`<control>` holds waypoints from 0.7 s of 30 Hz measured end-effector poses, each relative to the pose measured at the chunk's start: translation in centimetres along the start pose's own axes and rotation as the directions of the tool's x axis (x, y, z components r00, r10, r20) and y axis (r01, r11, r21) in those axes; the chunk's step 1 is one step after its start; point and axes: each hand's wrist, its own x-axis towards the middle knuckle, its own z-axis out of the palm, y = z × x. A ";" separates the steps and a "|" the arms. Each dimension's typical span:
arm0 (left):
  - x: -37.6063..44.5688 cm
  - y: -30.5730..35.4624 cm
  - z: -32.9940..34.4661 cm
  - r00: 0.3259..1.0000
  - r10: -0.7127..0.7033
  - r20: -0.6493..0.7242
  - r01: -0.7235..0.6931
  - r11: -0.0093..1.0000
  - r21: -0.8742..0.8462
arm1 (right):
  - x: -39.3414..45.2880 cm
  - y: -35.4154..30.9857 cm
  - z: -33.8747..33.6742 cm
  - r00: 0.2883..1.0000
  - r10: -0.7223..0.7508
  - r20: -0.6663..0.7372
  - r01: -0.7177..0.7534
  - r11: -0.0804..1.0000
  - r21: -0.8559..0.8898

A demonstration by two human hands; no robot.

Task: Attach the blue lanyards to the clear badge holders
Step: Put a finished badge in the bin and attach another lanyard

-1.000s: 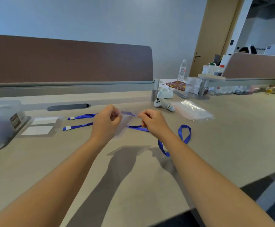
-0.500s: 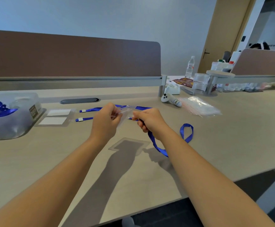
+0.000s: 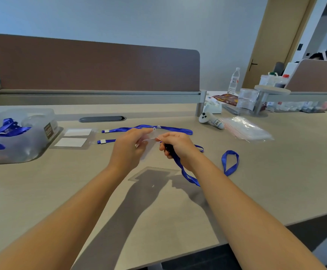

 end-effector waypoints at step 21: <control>-0.9 -3.3 -3.4 0.962 -0.160 0.223 0.152 0.987 0.054 | 2.1 0.7 4.6 0.992 0.031 0.124 -0.011 0.987 -0.161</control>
